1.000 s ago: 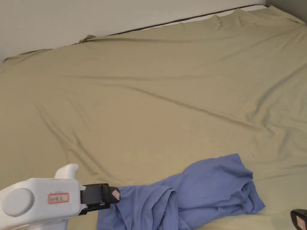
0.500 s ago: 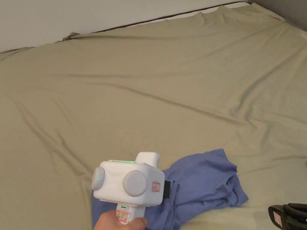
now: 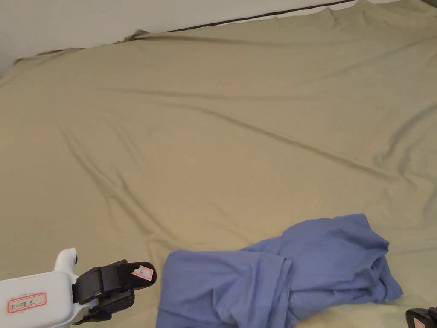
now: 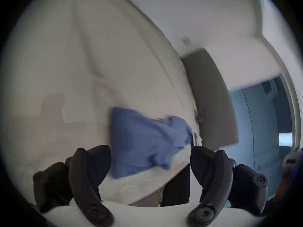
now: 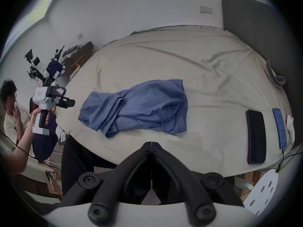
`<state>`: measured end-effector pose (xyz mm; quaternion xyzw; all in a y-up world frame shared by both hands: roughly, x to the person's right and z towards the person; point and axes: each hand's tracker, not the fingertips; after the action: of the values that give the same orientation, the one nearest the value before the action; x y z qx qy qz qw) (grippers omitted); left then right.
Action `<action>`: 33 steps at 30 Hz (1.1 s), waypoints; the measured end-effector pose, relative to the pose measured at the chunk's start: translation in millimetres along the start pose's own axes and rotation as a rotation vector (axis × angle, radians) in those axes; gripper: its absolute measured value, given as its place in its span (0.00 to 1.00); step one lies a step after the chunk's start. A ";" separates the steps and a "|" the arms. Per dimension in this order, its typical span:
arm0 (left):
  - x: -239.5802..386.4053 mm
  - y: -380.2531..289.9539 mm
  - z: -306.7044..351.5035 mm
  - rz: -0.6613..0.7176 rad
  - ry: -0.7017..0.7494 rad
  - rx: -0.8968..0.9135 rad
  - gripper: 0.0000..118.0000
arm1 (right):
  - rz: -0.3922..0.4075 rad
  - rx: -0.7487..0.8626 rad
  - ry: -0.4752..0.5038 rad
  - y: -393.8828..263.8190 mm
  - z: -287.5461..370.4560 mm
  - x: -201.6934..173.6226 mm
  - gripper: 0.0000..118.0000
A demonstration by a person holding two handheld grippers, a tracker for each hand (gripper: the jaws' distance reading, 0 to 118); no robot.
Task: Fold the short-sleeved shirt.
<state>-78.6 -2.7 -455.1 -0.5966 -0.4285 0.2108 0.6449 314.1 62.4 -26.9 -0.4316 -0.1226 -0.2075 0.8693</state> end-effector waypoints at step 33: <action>71.2 -2.5 -22.1 0.036 0.381 0.185 0.16 | 0.091 0.026 0.081 19.3 -5.0 -33.6 0.02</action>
<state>-22.7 39.6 -429.5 -0.5714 -0.2670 0.1440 0.7626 293.5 77.4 -56.5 -0.4167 -0.0704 -0.1832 0.8876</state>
